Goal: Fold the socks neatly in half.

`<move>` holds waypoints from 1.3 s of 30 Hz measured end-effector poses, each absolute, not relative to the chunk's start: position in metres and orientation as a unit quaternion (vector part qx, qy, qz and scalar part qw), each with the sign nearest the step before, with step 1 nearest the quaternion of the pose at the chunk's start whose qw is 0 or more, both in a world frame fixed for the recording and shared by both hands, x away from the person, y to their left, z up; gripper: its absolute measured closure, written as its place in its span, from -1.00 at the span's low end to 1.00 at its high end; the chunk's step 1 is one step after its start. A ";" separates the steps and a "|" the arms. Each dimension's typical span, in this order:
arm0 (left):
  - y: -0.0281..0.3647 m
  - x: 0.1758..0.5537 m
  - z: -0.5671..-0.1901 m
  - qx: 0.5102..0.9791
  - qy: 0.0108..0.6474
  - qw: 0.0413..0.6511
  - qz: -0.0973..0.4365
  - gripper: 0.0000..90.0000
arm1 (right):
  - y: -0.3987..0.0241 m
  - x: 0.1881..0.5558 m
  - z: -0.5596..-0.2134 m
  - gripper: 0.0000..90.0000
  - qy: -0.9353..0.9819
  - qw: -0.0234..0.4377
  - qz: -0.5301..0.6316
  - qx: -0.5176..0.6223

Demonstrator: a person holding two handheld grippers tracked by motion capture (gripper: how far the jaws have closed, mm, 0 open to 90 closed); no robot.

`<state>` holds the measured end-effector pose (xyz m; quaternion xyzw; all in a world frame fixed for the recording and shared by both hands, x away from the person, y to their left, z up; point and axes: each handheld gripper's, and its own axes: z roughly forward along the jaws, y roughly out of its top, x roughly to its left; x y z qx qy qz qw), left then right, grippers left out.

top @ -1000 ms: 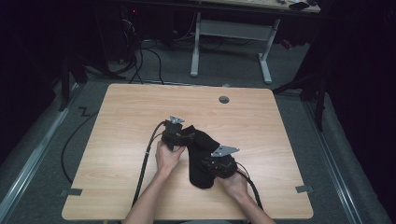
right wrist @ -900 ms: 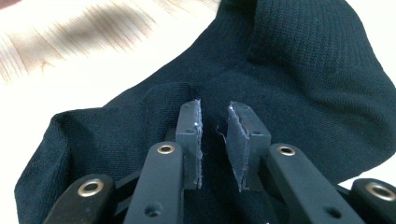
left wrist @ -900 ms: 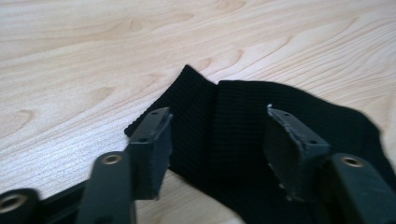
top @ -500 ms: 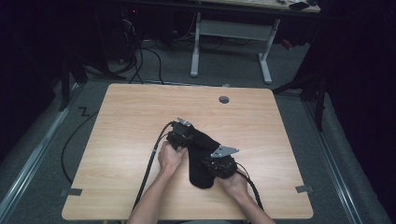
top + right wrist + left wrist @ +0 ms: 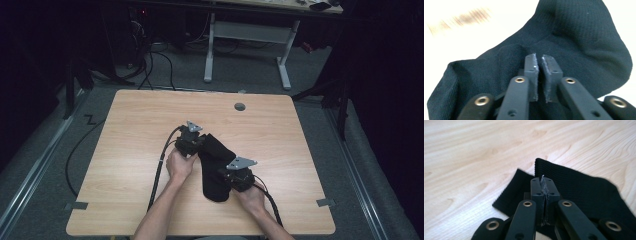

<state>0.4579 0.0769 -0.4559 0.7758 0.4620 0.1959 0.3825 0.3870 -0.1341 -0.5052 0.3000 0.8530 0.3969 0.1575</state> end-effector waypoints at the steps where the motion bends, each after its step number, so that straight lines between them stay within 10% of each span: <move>1: 0.078 0.458 -0.454 0.775 0.461 0.384 0.197 0.97 | -0.134 0.387 -0.505 0.98 0.853 0.157 0.397 0.300; 11: 0.082 0.452 -0.431 0.760 0.451 0.423 0.200 0.97 | -0.133 0.383 -0.496 0.99 0.851 0.154 0.412 0.287; 23: 0.084 0.455 -0.435 0.764 0.457 0.418 0.183 0.97 | -0.116 0.383 -0.494 0.55 0.853 0.102 0.426 0.284; 28: 0.088 0.455 -0.433 0.760 0.459 0.422 0.184 0.97 | -0.112 0.383 -0.500 0.92 0.868 0.114 0.398 0.273; 39: 0.102 0.448 -0.401 0.751 0.456 0.430 0.208 0.97 | -0.127 0.362 -0.469 0.94 0.853 0.147 0.435 0.249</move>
